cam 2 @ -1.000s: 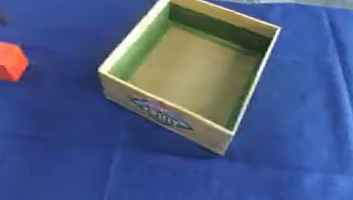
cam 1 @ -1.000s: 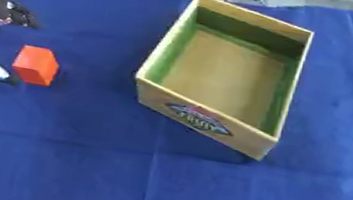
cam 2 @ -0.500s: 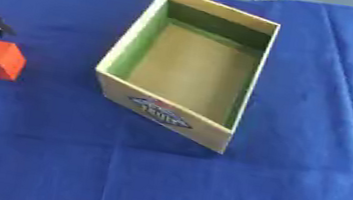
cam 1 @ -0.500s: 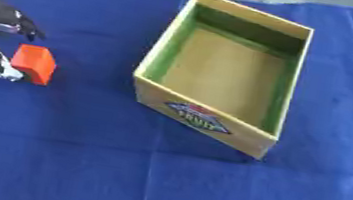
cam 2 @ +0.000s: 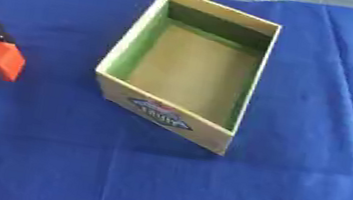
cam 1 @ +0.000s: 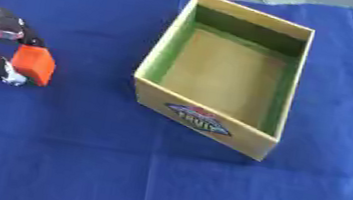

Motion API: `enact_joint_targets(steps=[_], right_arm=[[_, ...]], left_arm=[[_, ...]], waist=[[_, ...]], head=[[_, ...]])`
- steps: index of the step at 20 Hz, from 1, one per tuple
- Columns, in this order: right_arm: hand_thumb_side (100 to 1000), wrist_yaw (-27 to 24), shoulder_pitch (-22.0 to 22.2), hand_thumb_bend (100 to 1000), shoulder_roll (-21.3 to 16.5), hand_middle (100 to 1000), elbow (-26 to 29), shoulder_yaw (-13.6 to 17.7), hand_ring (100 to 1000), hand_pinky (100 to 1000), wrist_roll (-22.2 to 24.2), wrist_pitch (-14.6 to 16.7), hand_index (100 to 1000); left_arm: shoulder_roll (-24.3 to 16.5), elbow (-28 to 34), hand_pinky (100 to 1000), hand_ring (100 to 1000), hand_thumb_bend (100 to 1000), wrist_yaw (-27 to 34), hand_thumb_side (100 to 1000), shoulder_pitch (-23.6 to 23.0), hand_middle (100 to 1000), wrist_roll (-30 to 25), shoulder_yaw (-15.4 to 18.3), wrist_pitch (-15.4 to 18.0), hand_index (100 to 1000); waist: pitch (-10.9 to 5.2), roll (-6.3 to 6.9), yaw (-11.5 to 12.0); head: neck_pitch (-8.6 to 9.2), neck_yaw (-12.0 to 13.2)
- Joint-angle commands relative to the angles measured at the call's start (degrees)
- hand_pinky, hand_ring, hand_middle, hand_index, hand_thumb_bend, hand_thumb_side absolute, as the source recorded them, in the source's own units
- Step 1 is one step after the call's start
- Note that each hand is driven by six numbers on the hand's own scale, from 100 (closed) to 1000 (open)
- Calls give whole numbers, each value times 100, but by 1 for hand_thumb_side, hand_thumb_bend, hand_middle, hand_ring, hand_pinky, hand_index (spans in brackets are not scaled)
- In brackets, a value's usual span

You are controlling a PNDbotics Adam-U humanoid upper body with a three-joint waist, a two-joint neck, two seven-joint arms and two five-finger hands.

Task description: Pick up objects on the table and place them in the box.

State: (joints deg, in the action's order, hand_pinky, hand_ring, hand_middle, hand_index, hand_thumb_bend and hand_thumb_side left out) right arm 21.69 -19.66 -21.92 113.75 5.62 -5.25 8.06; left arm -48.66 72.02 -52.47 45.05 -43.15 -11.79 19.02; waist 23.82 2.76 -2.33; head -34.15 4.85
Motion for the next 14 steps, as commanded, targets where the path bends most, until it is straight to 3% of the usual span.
enact_joint_targets(steps=[1,5,14], right_arm=[[594,4,-45,100,-58,610,85,48,668,734,2,1,799],[594,13,-39,100,-54,610,85,61,669,735,-12,-16,799],[591,19,-24,100,-48,610,85,71,670,735,-23,-63,799]], left_arm=[[-104,3,704,783,530,8,693,60,721,-3,54,19,906],[-80,-36,681,763,483,-18,678,45,686,98,55,7,874],[-70,25,542,603,307,-60,645,23,473,749,96,-63,680]], waist=[[-105,-8,5],[-109,-18,1],[-147,-16,16]], head=[[57,19],[62,18],[65,17]])
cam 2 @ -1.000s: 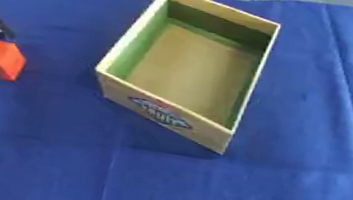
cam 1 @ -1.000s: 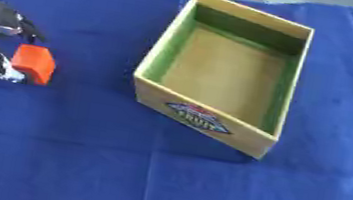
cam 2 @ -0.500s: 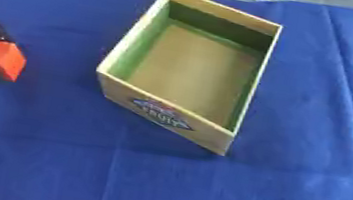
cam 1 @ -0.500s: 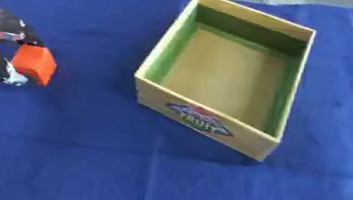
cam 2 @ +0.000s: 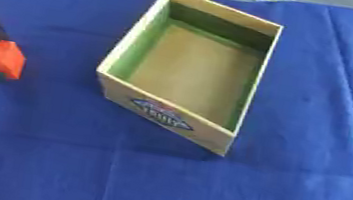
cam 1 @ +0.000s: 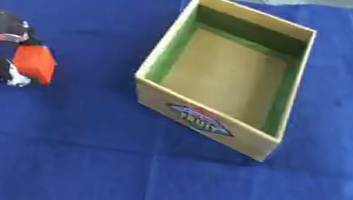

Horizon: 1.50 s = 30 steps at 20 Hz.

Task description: Pick up objects on the table and place them in the box.

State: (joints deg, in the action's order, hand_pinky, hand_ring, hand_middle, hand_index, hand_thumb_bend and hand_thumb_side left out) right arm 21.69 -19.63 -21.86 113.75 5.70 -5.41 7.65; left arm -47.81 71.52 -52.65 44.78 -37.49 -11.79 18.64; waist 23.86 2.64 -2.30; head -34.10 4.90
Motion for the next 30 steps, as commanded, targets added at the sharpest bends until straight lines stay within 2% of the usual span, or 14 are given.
enact_joint_targets(steps=[1,2,4,6,7,9,10,11,16,20,30], right_arm=[[591,20,-25,100,-53,610,85,64,670,735,-8,-25,799],[590,22,-24,100,-53,610,85,66,670,735,-10,-29,799],[590,20,-19,100,-53,610,85,64,670,735,-9,-35,799],[589,18,-8,100,-55,610,85,66,670,735,-8,-41,797],[589,18,0,100,-57,610,85,68,670,735,-8,-44,797],[589,19,15,100,-63,610,85,72,670,735,-10,-50,796],[589,20,21,100,-66,610,85,75,670,735,-13,-53,796],[587,20,27,100,-70,610,85,77,670,735,-15,-56,796],[587,11,47,100,-81,609,85,62,671,736,7,-62,796],[588,-14,56,100,-75,609,85,58,671,736,16,-62,796],[586,-97,46,100,-54,609,85,43,673,737,52,-68,798]], left_arm=[[-158,77,523,589,270,-60,636,48,457,255,99,-41,665],[-164,85,498,572,217,-80,627,50,432,330,108,-63,643],[-178,113,484,556,192,-122,627,52,406,469,124,-109,610],[-193,170,465,536,112,-125,631,76,384,592,167,-170,584],[-200,221,457,530,100,-111,631,102,379,648,202,-214,579],[-214,344,439,517,100,-50,616,166,368,733,261,-311,567],[-221,421,418,502,100,-21,656,207,354,770,281,-360,562],[-219,501,400,489,100,17,570,249,352,796,290,-395,562],[-66,961,375,470,100,216,535,617,323,708,197,-410,555],[370,1134,350,456,100,388,536,1079,312,569,104,-417,545],[1500,848,325,442,100,412,542,2055,302,411,-77,-347,527]], waist=[[-158,-2,14],[-165,0,17],[-178,4,21],[-193,9,29],[-200,12,35],[-213,21,45],[-220,27,51],[-227,34,56],[-269,59,75],[-323,64,61],[-370,130,-43]], head=[[58,13],[57,12],[52,5],[42,1],[34,-4],[15,-16],[6,-23],[-4,-31],[-49,-69],[-72,-57],[-90,10]])
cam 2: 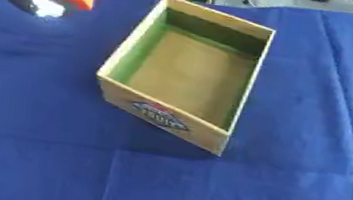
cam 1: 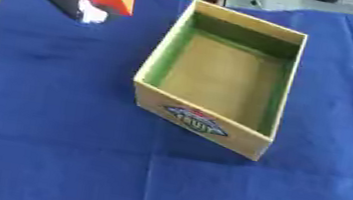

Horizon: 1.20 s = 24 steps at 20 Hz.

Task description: Pick up objects on the table and place them in the box.

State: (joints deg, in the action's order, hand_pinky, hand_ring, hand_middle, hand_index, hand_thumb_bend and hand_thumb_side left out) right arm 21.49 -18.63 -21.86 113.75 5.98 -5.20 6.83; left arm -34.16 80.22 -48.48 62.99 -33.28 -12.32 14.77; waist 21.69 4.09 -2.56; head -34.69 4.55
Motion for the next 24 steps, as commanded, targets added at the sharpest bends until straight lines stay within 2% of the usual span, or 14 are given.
enact_joint_targets(steps=[1,12,16,24], right_arm=[[586,-85,-67,100,-53,609,85,15,672,737,32,17,798],[585,-121,-176,100,-15,610,85,26,669,737,27,28,798],[584,-154,-248,100,19,609,85,25,669,737,5,44,798],[583,-210,-319,100,83,605,85,39,669,737,-46,42,798]], left_arm=[[259,-57,321,439,100,-10,540,308,300,-1,-37,50,524],[1167,-484,316,435,100,-496,555,640,301,335,-234,-88,524],[1410,-749,324,437,100,-944,546,601,300,556,-301,-236,525],[1836,-1211,331,441,100,-1798,541,438,305,1019,-454,-242,535]], waist=[[-151,-8,-43],[-88,64,-268],[-42,56,-372],[36,31,-475]], head=[[-30,58],[38,181],[116,230],[188,269]])
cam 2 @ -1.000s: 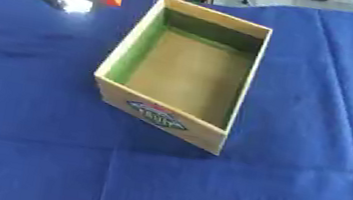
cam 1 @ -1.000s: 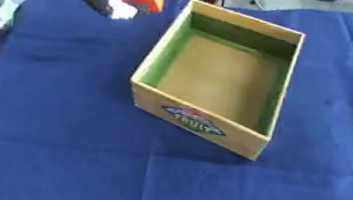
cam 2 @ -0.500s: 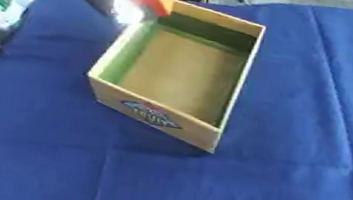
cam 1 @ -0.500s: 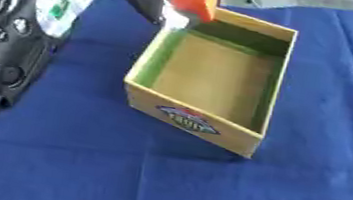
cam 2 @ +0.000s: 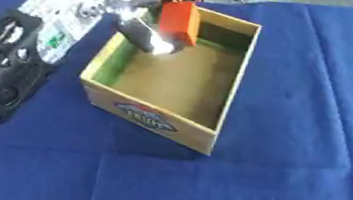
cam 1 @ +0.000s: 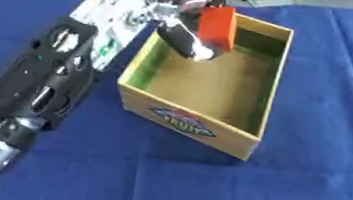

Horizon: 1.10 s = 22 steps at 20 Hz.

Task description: Pick up objects on the table and place them in the box.

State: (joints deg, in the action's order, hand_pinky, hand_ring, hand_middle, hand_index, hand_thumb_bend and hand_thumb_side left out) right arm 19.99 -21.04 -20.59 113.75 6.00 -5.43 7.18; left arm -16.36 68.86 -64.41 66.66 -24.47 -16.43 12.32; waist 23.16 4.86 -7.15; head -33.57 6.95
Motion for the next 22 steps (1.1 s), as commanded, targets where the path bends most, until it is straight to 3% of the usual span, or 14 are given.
enact_joint_targets(steps=[1,8,14,19,20,22], right_arm=[[583,-66,-85,100,-43,605,85,32,669,737,-20,12,798],[584,-67,-89,100,-27,605,85,31,669,738,-14,-7,798],[583,-59,-73,100,-19,605,85,33,670,738,-7,-22,798],[583,-55,-75,100,-15,605,85,32,670,738,-6,-26,797],[582,-54,-76,100,-15,605,85,32,670,738,-6,-27,797],[582,-53,-77,100,-12,605,85,33,670,738,-6,-31,797]], left_arm=[[97,-134,331,441,100,-296,539,56,305,193,-50,-8,536],[172,-345,364,469,100,-687,543,-4,340,386,-85,18,575],[209,-409,427,583,100,-656,580,-75,499,221,-110,118,770],[232,-481,535,733,100,-575,634,-135,717,107,-112,186,909],[234,-487,580,766,205,-557,681,-143,760,84,-111,210,931],[240,-513,625,796,314,-499,733,-164,796,23,-101,261,954]], waist=[[-107,-49,-22],[-111,-32,9],[-127,-26,34],[-130,-33,45],[-130,-35,46],[-128,-39,46]], head=[[70,32],[57,13],[56,-1],[69,-6],[71,-7],[78,-6]])
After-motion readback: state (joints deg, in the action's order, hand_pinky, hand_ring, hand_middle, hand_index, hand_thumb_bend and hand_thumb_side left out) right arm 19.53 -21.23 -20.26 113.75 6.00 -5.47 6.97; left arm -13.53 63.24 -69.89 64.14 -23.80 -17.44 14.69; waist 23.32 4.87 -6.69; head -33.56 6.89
